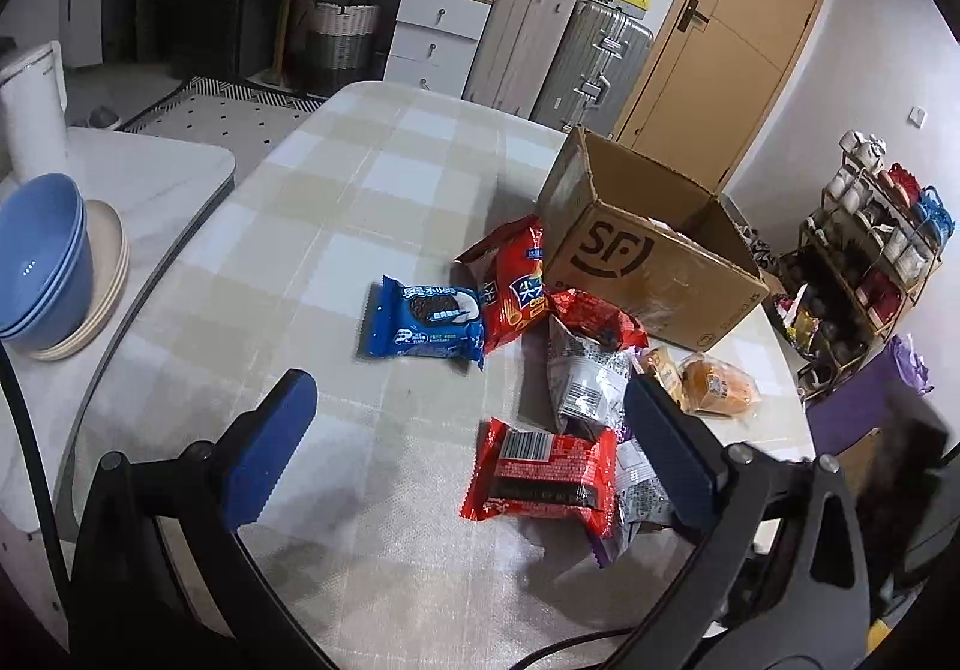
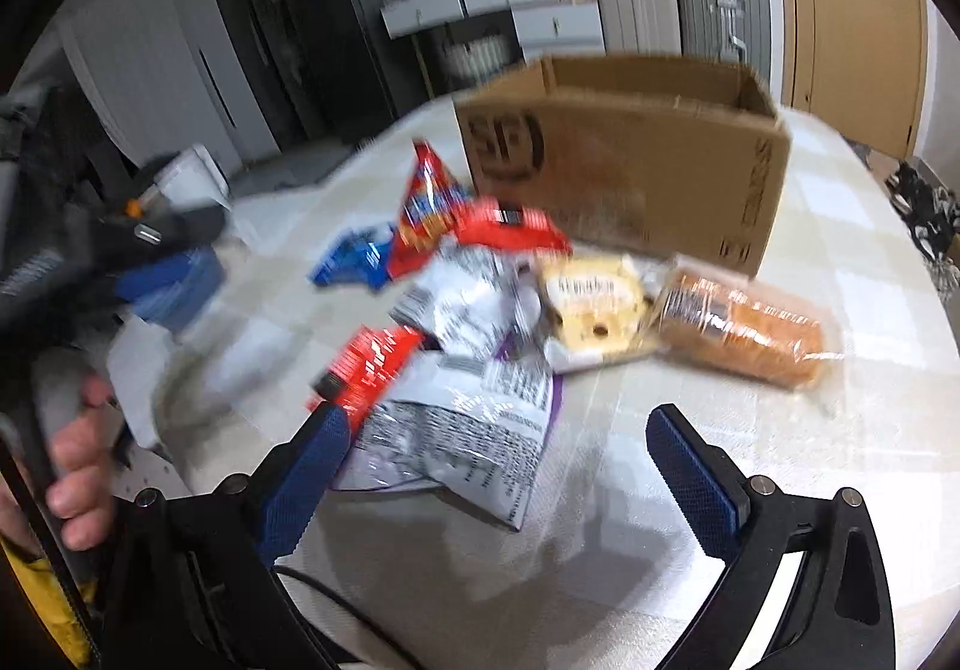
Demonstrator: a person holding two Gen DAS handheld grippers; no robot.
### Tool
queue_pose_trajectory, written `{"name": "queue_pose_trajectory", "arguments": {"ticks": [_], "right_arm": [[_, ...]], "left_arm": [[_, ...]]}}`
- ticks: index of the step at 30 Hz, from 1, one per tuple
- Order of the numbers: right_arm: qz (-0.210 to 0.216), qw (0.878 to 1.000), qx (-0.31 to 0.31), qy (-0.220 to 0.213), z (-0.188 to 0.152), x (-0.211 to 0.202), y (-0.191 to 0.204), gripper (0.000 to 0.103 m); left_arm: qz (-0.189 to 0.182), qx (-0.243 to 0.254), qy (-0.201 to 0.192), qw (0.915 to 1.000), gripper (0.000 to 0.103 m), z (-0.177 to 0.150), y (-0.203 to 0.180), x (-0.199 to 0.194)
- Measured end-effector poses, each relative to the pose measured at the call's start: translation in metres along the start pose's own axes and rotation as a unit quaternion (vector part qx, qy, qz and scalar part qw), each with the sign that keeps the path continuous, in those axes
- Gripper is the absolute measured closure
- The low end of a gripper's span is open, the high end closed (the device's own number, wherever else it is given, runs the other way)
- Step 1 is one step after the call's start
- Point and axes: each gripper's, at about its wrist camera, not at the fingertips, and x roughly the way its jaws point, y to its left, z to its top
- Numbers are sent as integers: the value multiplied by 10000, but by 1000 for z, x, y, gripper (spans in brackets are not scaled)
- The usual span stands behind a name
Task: Organize snacks
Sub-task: 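Grasp the white-and-purple printed bag with the right tool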
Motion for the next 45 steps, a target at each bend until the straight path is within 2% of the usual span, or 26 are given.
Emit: {"name": "queue_pose_trajectory", "arguments": {"ticks": [1, 3, 12, 14, 20, 22, 25, 28, 36, 39, 45], "right_arm": [[62, 9999, 9, 117, 1, 7, 1, 10], [85, 9996, -27, 270, 3, 17, 3, 15], [121, 9975, -237, 648, 8, 49, 23, 16], [172, 9969, -257, 728, 7, 54, 28, 20], [372, 9962, -241, 751, 3, 55, 31, 34], [458, 9956, -238, 785, 3, 54, 32, 45], [495, 9956, -319, 734, 1, 49, 34, 55], [771, 9939, -189, 769, -1, 45, 28, 63], [881, 9939, 103, 653, -5, 29, 8, 66], [917, 9944, 196, 495, -9, 16, -1, 66], [971, 9940, 467, 194, -9, -5, -23, 66]], "left_arm": [[-10, 15, 6, 10000, 1, 0, 0, 0], [-55, 45, 30, 10000, 1, 0, 0, 0], [-175, 1, 189, 9997, 1, -1, 1, -2], [-214, -54, 273, 9994, 1, -2, 3, 1], [-227, -95, 322, 9992, 1, -3, 4, 2], [-204, -85, 346, 9992, 1, -3, 4, 3], [-154, -73, 409, 9990, 1, -4, 5, 6], [-66, -80, 447, 9989, 1, -5, 7, 10], [145, -184, 584, 9980, 1, -7, 13, 20], [464, 160, 384, 9981, 1, -10, 2, 17], [571, 748, 353, 9949, 1, -17, -21, 21]]}}
